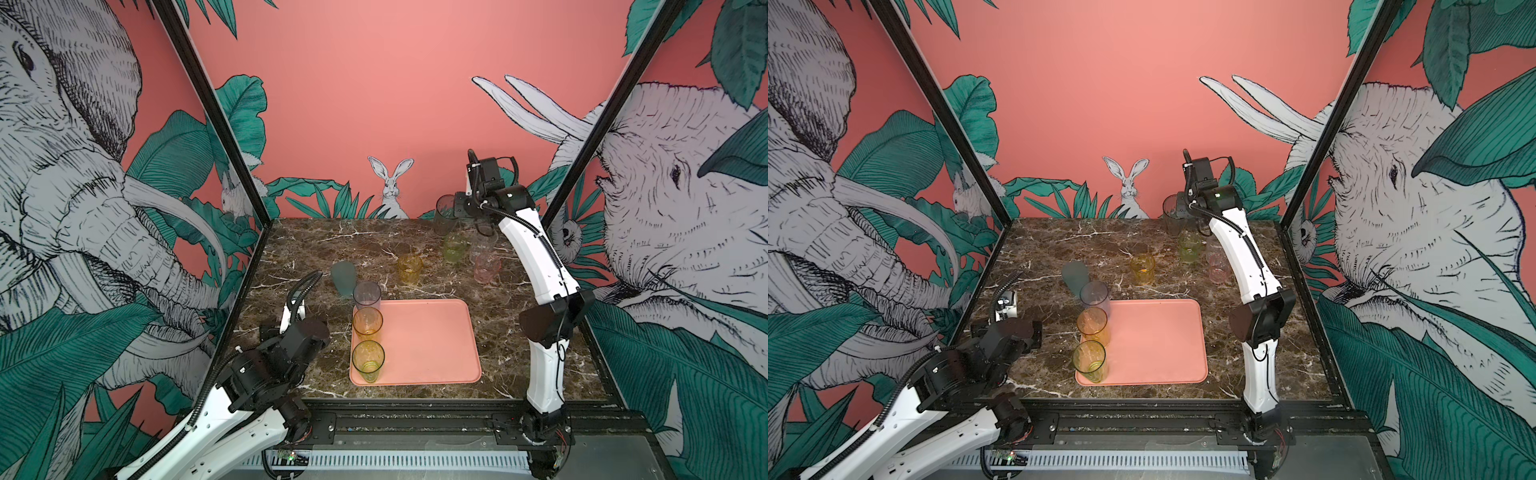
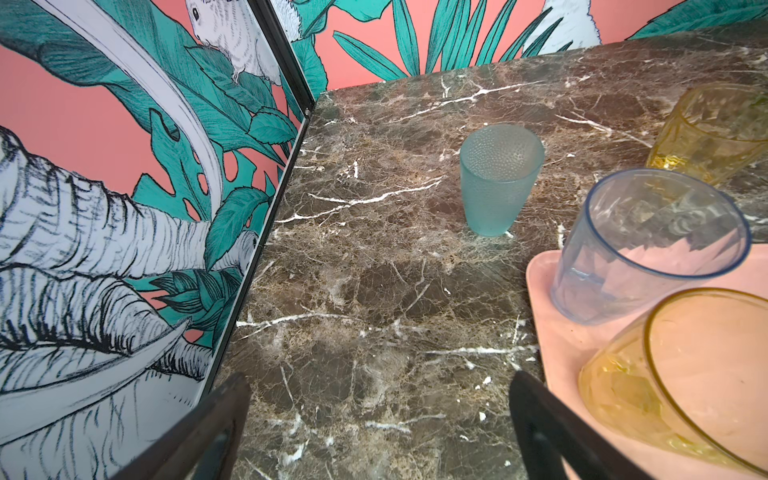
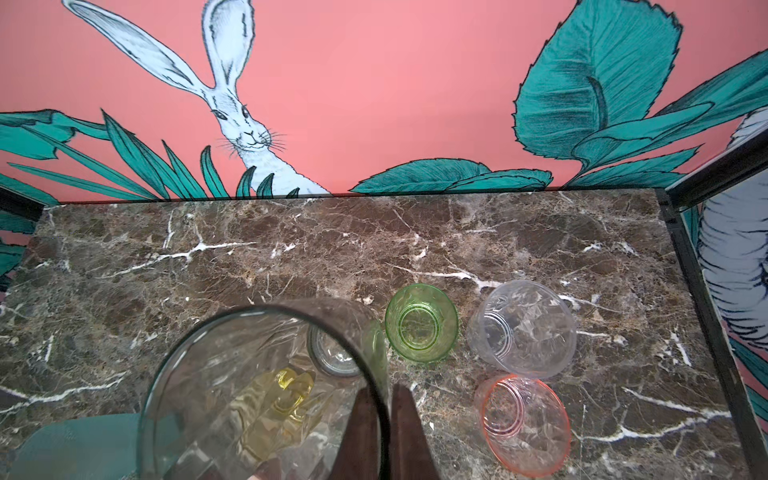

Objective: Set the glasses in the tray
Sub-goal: 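Close the right gripper on the grey glass rim and lift it, then carry the grey glass toward the tray's far edge with the right gripper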

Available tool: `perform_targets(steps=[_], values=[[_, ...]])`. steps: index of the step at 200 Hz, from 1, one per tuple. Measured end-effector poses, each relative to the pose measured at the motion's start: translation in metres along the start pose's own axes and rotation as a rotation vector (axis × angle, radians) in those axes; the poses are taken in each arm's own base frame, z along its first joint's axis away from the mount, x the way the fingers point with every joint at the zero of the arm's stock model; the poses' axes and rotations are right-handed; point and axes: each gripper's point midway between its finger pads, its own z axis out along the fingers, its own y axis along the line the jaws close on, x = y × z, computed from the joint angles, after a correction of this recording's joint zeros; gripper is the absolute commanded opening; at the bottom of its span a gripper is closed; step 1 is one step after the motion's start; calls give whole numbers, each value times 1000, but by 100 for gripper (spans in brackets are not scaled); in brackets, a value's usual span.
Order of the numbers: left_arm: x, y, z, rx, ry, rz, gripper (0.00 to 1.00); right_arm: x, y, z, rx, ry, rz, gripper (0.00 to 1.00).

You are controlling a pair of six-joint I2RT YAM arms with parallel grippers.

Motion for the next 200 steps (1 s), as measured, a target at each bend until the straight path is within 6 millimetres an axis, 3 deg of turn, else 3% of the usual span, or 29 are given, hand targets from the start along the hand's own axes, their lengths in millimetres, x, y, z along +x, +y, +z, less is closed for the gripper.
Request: perform_targets(steps=[83,200], values=[[0,0,0,0,0,-1,98,48,21,-59,-74,55,-102,0],[0,0,0,1,-1,-2,98,123,37,-77,-151,114,-188,0]])
